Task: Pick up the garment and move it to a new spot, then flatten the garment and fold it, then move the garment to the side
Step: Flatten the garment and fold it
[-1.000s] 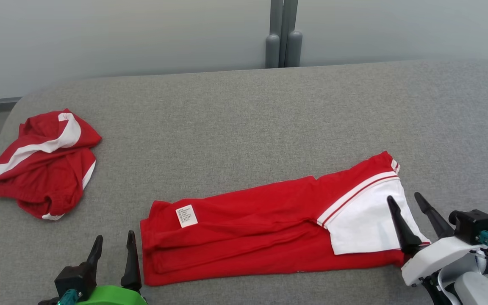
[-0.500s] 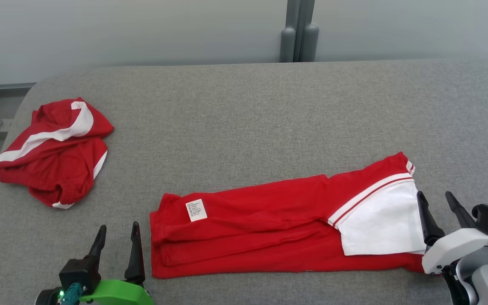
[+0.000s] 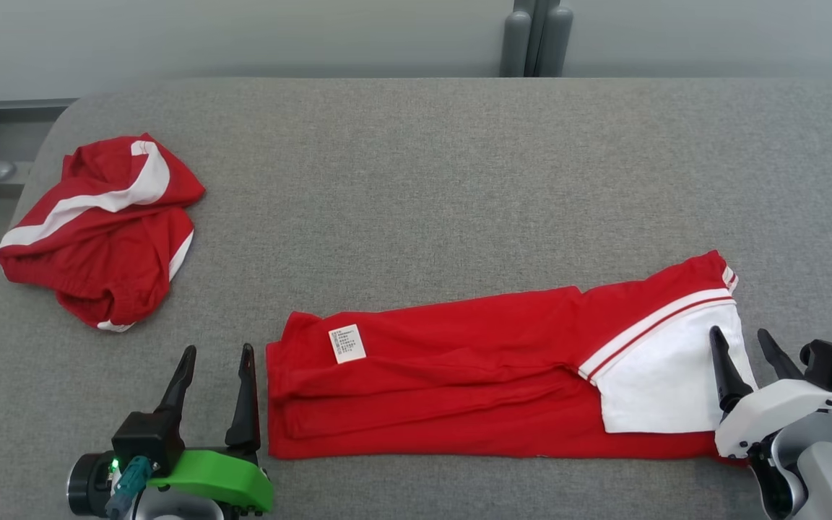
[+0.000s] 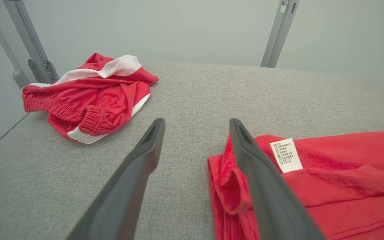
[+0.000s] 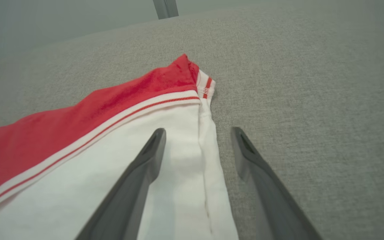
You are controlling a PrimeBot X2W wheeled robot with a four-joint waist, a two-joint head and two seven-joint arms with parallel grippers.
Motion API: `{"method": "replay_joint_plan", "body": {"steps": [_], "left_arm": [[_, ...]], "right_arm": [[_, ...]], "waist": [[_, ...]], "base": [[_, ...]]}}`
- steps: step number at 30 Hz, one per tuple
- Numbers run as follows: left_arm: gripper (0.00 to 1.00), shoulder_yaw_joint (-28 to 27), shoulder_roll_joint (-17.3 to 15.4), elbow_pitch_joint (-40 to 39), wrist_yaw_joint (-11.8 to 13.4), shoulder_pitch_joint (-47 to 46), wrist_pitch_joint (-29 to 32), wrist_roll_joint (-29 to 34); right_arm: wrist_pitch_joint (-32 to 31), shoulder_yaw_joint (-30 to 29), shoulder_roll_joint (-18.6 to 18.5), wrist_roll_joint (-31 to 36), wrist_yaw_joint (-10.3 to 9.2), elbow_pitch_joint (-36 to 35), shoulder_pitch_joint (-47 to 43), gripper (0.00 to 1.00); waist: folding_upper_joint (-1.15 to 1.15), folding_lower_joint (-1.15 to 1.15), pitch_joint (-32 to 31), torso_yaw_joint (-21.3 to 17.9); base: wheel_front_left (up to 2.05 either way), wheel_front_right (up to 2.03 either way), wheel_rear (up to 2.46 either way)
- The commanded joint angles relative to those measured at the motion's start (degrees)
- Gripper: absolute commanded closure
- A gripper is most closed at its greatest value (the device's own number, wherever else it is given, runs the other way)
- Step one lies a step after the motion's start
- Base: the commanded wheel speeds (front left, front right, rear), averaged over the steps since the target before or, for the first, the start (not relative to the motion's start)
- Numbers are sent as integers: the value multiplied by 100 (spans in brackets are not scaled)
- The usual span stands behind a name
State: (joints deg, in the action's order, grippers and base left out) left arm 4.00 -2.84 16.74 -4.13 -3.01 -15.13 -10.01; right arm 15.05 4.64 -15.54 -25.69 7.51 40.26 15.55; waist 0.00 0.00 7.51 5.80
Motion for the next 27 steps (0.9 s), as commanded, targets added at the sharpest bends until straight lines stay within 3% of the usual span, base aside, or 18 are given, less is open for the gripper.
{"method": "replay_joint_plan", "body": {"steps": [1, 13, 20, 21, 22, 23, 24, 25, 27], "left_arm": [[0, 30, -15, -37, -21, -83, 3, 5], [0, 189, -14, -65, -39, -147, 3, 24], [0, 197, -14, -77, -45, -176, 3, 25], [0, 197, -14, -79, -42, -180, 3, 21], [0, 194, -14, -79, -38, -181, 3, -8], [0, 195, -14, -75, -36, -181, 3, -28], [0, 197, -14, -72, -34, -180, 3, -33], [0, 199, -14, -70, -32, -179, 3, -32], [0, 202, -14, -67, -27, -167, 3, -33]], "right_arm": [[15, 44, -1, -70, -5, 125, 70, 0], [1, 103, 109, -256, -6, 738, 200, 0], [-41, 579, 292, -575, 3, 1041, 211, 0], [-42, 670, 318, -655, 13, 1028, 219, 21], [-42, 759, 325, -724, 18, 1019, 226, 55], [-43, 856, 342, -809, 19, 1011, 230, 69], [-46, 946, 343, -878, 19, 994, 234, 91], [-46, 1047, 325, -944, 19, 971, 237, 100], [-45, 1203, 293, -1113, 17, 951, 232, 100]], "waist": [[0, 0, 68, 61], [0, 0, 139, 105], [0, 0, 184, 120], [0, 0, 185, 120], [0, 0, 181, 120], [0, 0, 176, 120], [0, 0, 169, 121], [0, 0, 158, 123], [0, 0, 132, 125]], "base": [[0, 0, 0], [0, 0, 0], [0, 0, 0], [0, 0, 0], [0, 0, 0], [0, 0, 0], [0, 0, 0], [0, 0, 0], [0, 0, 0]]}}
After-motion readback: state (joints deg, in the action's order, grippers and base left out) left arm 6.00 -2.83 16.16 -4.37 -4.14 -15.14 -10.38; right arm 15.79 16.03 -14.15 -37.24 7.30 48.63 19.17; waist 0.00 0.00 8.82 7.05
